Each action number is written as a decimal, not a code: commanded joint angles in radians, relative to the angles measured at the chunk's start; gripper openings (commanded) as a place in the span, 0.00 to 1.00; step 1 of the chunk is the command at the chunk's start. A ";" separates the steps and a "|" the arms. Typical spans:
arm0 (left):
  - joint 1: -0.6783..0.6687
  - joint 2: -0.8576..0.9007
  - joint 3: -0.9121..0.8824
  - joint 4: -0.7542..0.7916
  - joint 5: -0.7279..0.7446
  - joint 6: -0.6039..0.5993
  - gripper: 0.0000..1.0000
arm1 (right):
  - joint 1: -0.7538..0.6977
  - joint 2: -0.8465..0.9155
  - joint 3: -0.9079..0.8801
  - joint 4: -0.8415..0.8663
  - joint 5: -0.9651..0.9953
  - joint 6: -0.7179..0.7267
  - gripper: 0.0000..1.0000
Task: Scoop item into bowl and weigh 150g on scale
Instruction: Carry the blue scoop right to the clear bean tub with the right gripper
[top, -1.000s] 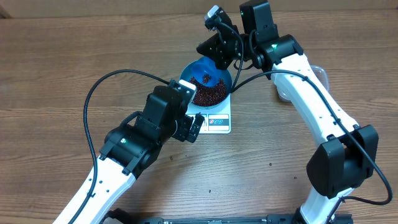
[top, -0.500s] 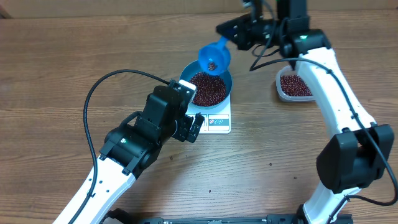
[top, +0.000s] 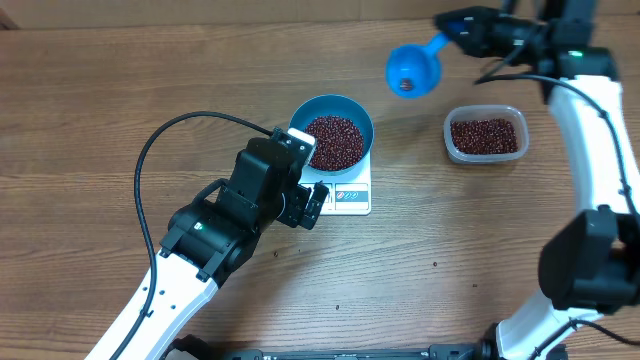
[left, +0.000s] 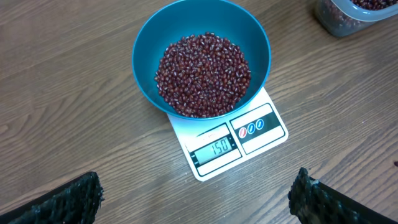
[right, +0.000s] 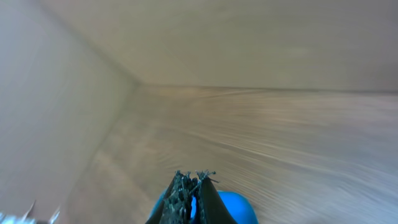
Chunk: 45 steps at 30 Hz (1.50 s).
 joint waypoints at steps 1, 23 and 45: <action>0.000 0.005 -0.006 0.003 -0.010 -0.006 1.00 | -0.061 -0.103 0.033 -0.060 0.118 0.018 0.04; 0.000 0.005 -0.006 0.003 -0.010 -0.006 1.00 | -0.087 -0.179 0.033 -0.310 0.687 -0.396 0.04; 0.000 0.005 -0.006 0.003 -0.010 -0.006 1.00 | 0.137 -0.174 0.033 -0.308 1.161 -0.571 0.04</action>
